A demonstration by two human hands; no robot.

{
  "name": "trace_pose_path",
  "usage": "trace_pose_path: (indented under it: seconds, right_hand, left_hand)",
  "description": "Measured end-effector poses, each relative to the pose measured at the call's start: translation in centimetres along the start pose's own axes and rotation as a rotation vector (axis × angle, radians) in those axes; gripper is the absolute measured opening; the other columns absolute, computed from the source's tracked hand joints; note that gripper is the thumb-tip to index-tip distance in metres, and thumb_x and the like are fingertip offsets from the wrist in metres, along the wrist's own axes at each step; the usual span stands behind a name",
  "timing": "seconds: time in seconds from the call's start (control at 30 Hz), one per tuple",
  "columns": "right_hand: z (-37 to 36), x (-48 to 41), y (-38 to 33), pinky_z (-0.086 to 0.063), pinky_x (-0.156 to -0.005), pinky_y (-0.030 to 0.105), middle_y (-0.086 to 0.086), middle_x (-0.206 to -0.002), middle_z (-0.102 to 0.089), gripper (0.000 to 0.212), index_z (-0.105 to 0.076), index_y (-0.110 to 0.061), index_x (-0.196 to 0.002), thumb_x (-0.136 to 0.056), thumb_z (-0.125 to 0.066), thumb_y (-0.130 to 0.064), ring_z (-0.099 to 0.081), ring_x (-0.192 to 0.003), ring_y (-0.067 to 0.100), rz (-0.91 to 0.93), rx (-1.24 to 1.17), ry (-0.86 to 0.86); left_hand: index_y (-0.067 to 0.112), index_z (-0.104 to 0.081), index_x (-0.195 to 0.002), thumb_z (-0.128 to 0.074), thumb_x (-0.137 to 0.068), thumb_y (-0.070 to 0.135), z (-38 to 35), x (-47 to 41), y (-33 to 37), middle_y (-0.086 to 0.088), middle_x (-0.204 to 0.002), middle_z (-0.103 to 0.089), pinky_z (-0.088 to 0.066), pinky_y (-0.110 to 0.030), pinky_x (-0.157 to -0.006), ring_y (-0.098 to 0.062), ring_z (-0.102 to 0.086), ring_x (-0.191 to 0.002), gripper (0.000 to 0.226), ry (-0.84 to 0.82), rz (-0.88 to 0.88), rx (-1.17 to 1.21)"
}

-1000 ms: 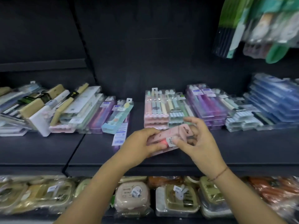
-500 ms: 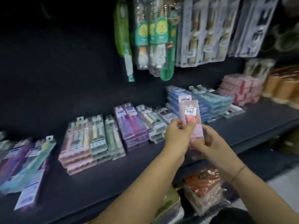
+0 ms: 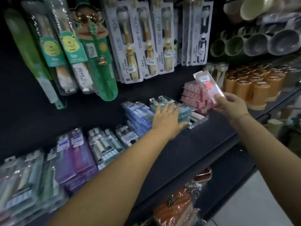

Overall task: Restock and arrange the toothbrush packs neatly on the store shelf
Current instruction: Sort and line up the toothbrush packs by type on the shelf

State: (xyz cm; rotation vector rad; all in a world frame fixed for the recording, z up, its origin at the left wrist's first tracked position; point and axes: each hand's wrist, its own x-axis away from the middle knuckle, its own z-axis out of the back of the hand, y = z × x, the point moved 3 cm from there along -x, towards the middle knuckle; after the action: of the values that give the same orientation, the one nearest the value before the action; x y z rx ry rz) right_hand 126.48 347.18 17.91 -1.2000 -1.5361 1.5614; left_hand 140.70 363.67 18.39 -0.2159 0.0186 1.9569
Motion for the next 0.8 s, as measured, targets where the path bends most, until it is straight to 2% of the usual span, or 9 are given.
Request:
trace_pose_path:
  seconds: [0.1, 0.2, 0.27, 0.3, 0.43, 0.57, 0.67, 0.73, 0.8]
  right_hand:
    - [2.4, -4.2, -0.2, -0.059, -0.067, 0.022, 0.010, -0.107, -0.062, 0.041, -0.051, -0.005, -0.131, -0.096, -0.061, -0.023, -0.066, -0.086, 0.016, -0.038, -0.083, 0.073]
    - [4.6, -7.4, 0.7, -0.060, -0.076, 0.032, 0.011, -0.122, -0.059, 0.045, -0.049, -0.010, -0.135, -0.094, -0.063, -0.024, -0.066, -0.102, 0.025, -0.106, -0.172, 0.139]
    - [5.2, -8.9, 1.4, -0.058, -0.085, 0.037, 0.011, -0.124, -0.057, 0.046, -0.047, -0.010, -0.137, -0.095, -0.062, -0.023, -0.064, -0.106, 0.027, -0.147, -0.172, 0.139]
    - [5.1, -9.7, 1.5, -0.058, -0.085, 0.035, 0.011, -0.122, -0.057, 0.045, -0.047, -0.010, -0.137, -0.096, -0.060, -0.022, -0.065, -0.102, 0.026, -0.154, -0.150, 0.131]
    - [3.3, -13.2, 1.1, -0.057, -0.055, 0.019, 0.014, -0.114, -0.063, 0.038, -0.056, -0.009, -0.128, -0.095, -0.062, -0.025, -0.065, -0.077, 0.018, -0.127, -0.037, 0.111]
    - [1.1, -16.7, 1.2, -0.056, -0.051, 0.026, 0.012, -0.114, -0.064, 0.033, -0.060, -0.009, -0.118, -0.091, -0.068, -0.028, -0.063, -0.067, 0.021, -0.147, 0.120, 0.105]
    - [-0.6, -17.7, 1.9, -0.057, -0.061, 0.033, 0.008, -0.107, -0.066, 0.056, -0.056, -0.011, -0.126, -0.083, -0.074, -0.041, -0.065, -0.068, 0.022, -0.104, 0.300, 0.055]
    - [-1.3, -17.7, 1.8, -0.055, -0.076, 0.033, 0.005, -0.117, -0.063, 0.074, -0.051, -0.012, -0.131, -0.074, -0.077, -0.052, -0.065, -0.091, 0.024, -0.031, 0.443, -0.025]
    - [-1.6, -17.6, 1.6, -0.045, -0.098, 0.036, 0.008, -0.133, -0.056, 0.076, -0.050, -0.012, -0.136, -0.076, -0.076, -0.050, -0.056, -0.118, 0.028, 0.063, 0.617, -0.047]
  left_hand:
    - [0.015, -0.009, -0.156, -0.028, -0.100, 0.059, -0.6, -2.4, 0.6, -0.006, -0.164, -0.006, 0.008, -0.044, -0.119, -0.024, 0.001, -0.151, 0.074, -0.049, 0.020, -0.040]
    - [0.014, -0.006, -0.157, -0.025, -0.100, 0.060, -1.0, -4.5, 1.5, -0.007, -0.165, -0.004, 0.004, -0.043, -0.120, -0.024, 0.001, -0.151, 0.075, -0.069, 0.032, -0.024]
    - [0.012, -0.005, -0.157, -0.026, -0.100, 0.059, -1.5, -5.6, 2.2, -0.008, -0.165, -0.003, 0.000, -0.042, -0.121, -0.025, 0.001, -0.151, 0.076, -0.078, 0.044, 0.011]
    - [0.011, -0.005, -0.157, -0.027, -0.100, 0.059, -1.9, -5.9, 2.5, -0.008, -0.164, -0.003, -0.001, -0.041, -0.121, -0.026, 0.000, -0.151, 0.077, -0.088, 0.056, 0.033]
    - [0.009, 0.000, -0.156, -0.031, -0.099, 0.059, -3.8, -6.0, 3.0, -0.010, -0.164, -0.002, -0.005, -0.041, -0.122, -0.028, -0.001, -0.151, 0.082, -0.101, 0.111, 0.084]
    - [0.009, 0.002, -0.156, -0.030, -0.099, 0.059, -4.6, -5.8, 3.1, -0.011, -0.164, -0.001, -0.002, -0.041, -0.121, -0.027, 0.001, -0.151, 0.082, -0.052, 0.136, 0.091]
    - [0.009, 0.001, -0.156, -0.030, -0.100, 0.059, -4.6, -5.8, 3.1, -0.010, -0.164, 0.000, -0.001, -0.041, -0.121, -0.026, 0.003, -0.151, 0.082, -0.049, 0.134, 0.113]
    - [0.009, 0.001, -0.156, -0.031, -0.100, 0.059, -4.6, -5.9, 3.1, -0.010, -0.164, 0.000, 0.000, -0.041, -0.121, -0.027, 0.003, -0.151, 0.082, -0.051, 0.134, 0.110]
    - [0.009, 0.001, -0.156, -0.031, -0.100, 0.059, -4.6, -5.9, 3.1, -0.010, -0.164, 0.000, 0.000, -0.041, -0.121, -0.027, 0.003, -0.151, 0.082, -0.056, 0.135, 0.110]
